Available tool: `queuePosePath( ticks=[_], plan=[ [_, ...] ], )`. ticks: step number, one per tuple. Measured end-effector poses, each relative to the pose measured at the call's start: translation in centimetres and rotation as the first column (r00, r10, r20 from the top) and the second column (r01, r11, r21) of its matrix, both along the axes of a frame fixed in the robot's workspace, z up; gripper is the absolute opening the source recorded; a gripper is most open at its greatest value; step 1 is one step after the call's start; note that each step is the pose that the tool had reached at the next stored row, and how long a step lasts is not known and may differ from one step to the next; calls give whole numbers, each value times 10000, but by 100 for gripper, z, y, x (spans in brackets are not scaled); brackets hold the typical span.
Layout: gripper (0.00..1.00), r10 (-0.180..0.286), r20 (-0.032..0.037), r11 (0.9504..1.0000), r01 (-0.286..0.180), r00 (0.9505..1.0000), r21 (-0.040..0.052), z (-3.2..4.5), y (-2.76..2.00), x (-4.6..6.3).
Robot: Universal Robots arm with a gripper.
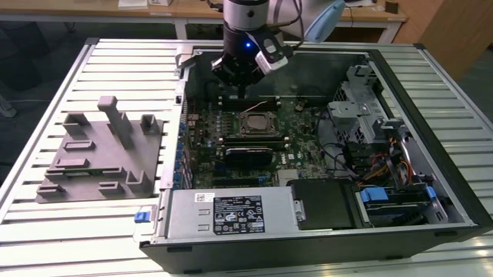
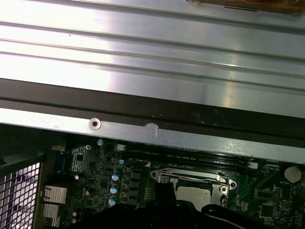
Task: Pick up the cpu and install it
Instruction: 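Install the first cpu locking lever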
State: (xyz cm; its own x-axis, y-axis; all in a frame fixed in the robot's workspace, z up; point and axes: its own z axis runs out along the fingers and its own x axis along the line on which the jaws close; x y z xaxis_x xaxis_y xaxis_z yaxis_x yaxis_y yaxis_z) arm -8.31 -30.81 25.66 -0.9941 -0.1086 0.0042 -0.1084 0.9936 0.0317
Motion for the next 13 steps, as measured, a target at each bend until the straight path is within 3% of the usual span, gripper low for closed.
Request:
queuePosePath(
  ticks=[10, 11, 13],
  plan=[
    [11, -1, -1, 10000, 1, 10000, 0, -10, 0, 17],
    [11, 1, -1, 10000, -1, 10000, 21, -12, -2, 17],
    [11, -1, -1, 9997, 1, 10000, 232, -17, -11, 18]
  ],
)
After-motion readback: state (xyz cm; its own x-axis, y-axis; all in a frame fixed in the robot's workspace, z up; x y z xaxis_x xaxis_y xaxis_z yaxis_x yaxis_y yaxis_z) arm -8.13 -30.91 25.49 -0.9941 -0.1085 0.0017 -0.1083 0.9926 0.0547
